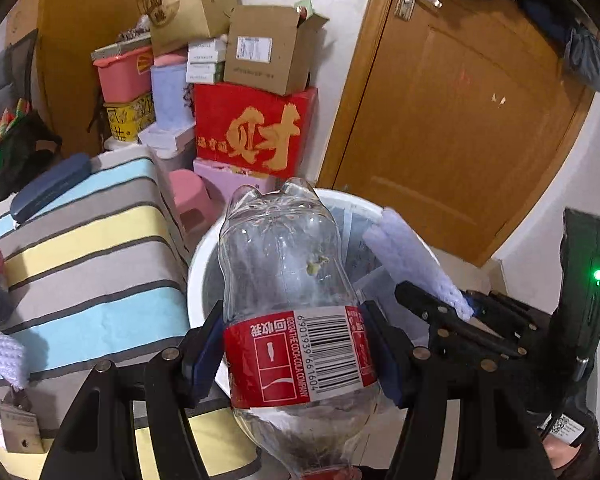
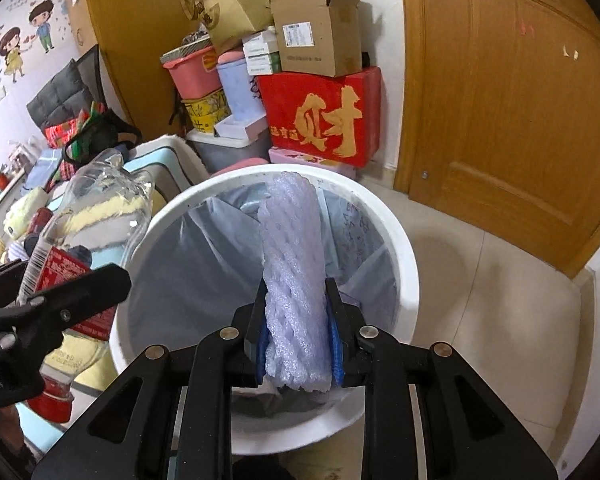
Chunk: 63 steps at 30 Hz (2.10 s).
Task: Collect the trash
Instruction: 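Carry the bottle and foam sleeve with both grippers over the white bin, then open both grippers to drop the bottle and foam sleeve into the bin, then move both grippers back over the table toward the white cup and carton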
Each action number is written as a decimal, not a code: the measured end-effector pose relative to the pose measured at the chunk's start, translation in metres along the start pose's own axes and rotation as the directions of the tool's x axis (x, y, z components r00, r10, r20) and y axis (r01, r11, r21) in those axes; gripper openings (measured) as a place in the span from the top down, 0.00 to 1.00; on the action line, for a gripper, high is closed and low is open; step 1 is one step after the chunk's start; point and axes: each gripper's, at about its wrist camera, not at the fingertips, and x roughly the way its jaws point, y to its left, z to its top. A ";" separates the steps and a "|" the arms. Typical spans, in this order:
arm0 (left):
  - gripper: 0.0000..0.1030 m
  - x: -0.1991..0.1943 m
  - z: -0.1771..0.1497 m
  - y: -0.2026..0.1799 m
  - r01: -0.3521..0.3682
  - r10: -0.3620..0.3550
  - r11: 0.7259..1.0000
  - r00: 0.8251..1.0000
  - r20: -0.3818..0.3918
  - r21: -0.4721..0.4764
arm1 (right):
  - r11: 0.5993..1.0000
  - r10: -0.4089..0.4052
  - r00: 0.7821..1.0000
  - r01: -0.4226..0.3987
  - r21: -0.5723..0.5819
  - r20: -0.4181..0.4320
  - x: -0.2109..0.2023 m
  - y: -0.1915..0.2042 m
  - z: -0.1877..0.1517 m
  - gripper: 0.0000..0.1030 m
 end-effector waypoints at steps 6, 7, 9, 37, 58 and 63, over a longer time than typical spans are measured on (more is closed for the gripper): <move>0.36 0.005 0.002 0.000 -0.001 0.001 1.000 1.000 0.006 -0.011 | 1.000 -0.022 0.999 0.022 -0.005 -0.023 0.009 -0.006 0.002 0.75; 0.35 0.005 0.002 0.000 -0.004 0.004 1.000 1.000 0.012 -0.009 | 1.000 -0.027 0.999 0.027 -0.004 -0.025 0.009 -0.007 0.001 0.74; 0.34 0.004 0.002 0.003 0.004 -0.003 1.000 1.000 0.017 -0.016 | 0.999 -0.033 0.999 0.033 -0.003 -0.027 0.010 -0.007 0.002 0.70; 0.34 -0.080 -0.027 0.031 -0.048 0.058 0.996 0.990 0.131 -0.074 | 1.000 0.016 0.998 -0.016 0.008 0.068 -0.025 0.025 -0.005 0.46; 0.34 -0.172 -0.091 0.086 -0.182 0.214 0.971 0.950 0.226 -0.156 | 0.987 0.149 0.980 -0.139 -0.080 0.135 -0.054 0.090 -0.022 0.46; 0.34 -0.193 -0.111 0.113 -0.221 0.268 0.953 0.935 0.231 -0.208 | 0.972 0.211 0.968 -0.193 -0.135 0.135 -0.057 0.116 -0.029 0.46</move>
